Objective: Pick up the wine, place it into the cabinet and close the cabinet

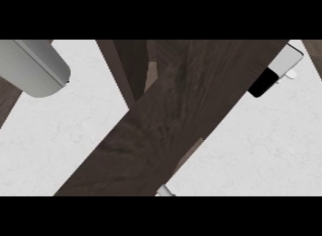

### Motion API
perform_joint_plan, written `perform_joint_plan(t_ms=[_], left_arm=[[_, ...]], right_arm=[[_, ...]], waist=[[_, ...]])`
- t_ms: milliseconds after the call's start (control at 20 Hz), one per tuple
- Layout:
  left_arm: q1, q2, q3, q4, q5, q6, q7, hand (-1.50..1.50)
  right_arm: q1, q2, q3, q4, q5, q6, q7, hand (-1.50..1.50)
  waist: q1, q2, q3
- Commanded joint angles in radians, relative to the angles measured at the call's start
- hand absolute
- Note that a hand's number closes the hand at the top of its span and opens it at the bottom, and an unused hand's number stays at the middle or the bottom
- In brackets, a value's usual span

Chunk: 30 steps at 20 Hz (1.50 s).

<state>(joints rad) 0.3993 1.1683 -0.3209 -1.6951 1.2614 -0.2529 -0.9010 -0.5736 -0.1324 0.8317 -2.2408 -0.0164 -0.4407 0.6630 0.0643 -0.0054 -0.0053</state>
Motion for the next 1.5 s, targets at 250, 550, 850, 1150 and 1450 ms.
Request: perform_joint_plan(t_ms=[250, 550, 850, 1150, 1450], left_arm=[[0.041, -0.008, 0.08, 0.098, -0.012, -0.139, -0.023, -1.5], [0.092, 0.0, 0.159, 0.156, -0.009, -0.244, -0.009, -1.5], [0.078, 0.014, 0.206, 0.122, 0.029, -0.229, 0.069, -1.5], [0.086, -0.018, 0.215, 0.088, 0.0, -0.201, 0.078, -1.5], [0.119, -0.025, 0.287, 0.16, 0.008, -0.289, 0.112, -1.5]], right_arm=[[-0.361, 0.13, -0.249, 0.486, -0.11, -0.012, -0.094, 1.5], [-0.516, 0.132, -0.404, 0.683, -0.251, 0.098, -0.18, 1.5], [-0.574, 0.132, -0.416, 0.87, -0.471, 0.335, -0.201, 1.5], [-0.589, 0.132, -0.348, 1.025, -0.635, 0.689, -0.094, 1.5], [-0.668, 0.132, -0.402, 1.21, -0.737, 0.829, -0.081, 1.5]], waist=[[-0.003, 0.013, 0.003], [-0.011, 0.01, 0.004], [-0.006, 0.018, 0.004], [0.012, 0.023, 0.003], [-0.013, 0.012, 0.004]])
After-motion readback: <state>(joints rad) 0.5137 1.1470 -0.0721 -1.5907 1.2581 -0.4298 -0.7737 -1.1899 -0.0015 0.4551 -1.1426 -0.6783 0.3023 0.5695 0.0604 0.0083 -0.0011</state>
